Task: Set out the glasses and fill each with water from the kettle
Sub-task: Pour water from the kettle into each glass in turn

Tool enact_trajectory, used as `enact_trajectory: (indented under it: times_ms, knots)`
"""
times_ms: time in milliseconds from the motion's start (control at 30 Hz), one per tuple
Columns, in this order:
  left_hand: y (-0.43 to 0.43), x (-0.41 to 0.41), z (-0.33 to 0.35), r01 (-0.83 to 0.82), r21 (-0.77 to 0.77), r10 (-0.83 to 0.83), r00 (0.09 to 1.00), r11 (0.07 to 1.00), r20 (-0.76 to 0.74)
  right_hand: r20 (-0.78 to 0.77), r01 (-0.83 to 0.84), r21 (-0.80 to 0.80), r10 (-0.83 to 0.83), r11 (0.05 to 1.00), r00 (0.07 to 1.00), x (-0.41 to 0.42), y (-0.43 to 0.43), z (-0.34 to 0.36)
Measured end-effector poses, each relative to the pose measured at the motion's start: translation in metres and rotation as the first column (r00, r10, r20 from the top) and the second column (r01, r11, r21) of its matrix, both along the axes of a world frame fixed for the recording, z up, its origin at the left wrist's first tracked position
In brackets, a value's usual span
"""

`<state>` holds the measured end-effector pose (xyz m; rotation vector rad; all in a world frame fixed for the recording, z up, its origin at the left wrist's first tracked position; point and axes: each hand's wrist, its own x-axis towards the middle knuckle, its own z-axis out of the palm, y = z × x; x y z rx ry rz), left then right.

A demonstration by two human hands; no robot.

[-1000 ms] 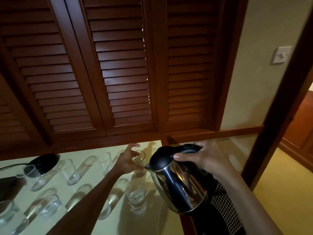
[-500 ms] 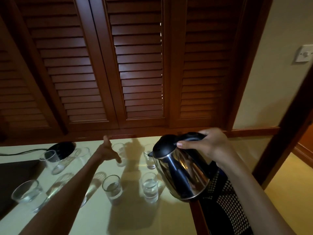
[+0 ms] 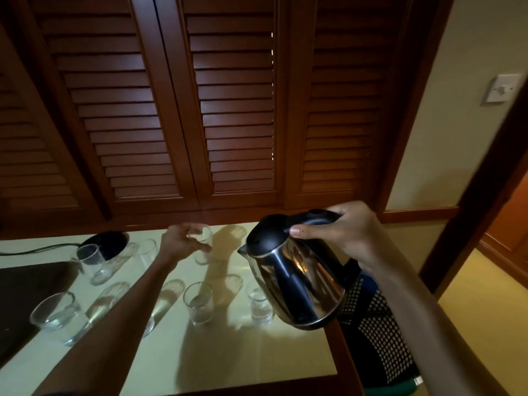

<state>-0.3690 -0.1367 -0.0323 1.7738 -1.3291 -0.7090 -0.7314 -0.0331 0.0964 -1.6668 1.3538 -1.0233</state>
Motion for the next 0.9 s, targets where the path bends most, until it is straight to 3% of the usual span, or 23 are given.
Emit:
enact_trajectory:
  times_ms: [200,333,500,633,900]
  knots:
    - [0.071,0.009,0.047,-0.017,-0.285,-0.032,0.986,0.958,-0.166,0.023,-0.003,-0.004,0.003,1.0,1.0,0.022,0.016,0.018]
    - [0.125,0.018,0.054,-0.011,-0.34,-0.105,0.941,0.94,-0.323,0.005,-0.099,-0.076,0.099,0.992,0.995,0.043,0.038,0.025]
    - [0.179,0.038,0.038,0.094,-0.234,-0.176,0.916,0.968,-0.361,-0.008,-0.145,-0.019,0.145,0.989,0.989,0.082,0.063,0.028]
    - [0.211,0.058,0.013,0.104,-0.119,-0.142,0.918,0.987,-0.37,-0.026,-0.174,0.068,0.176,0.982,0.984,0.118,0.082,0.025]
    - [0.256,0.081,-0.025,0.059,-0.043,-0.064,0.989,0.997,-0.135,-0.087,-0.186,0.174,0.203,0.967,0.975,0.173,0.102,0.009]
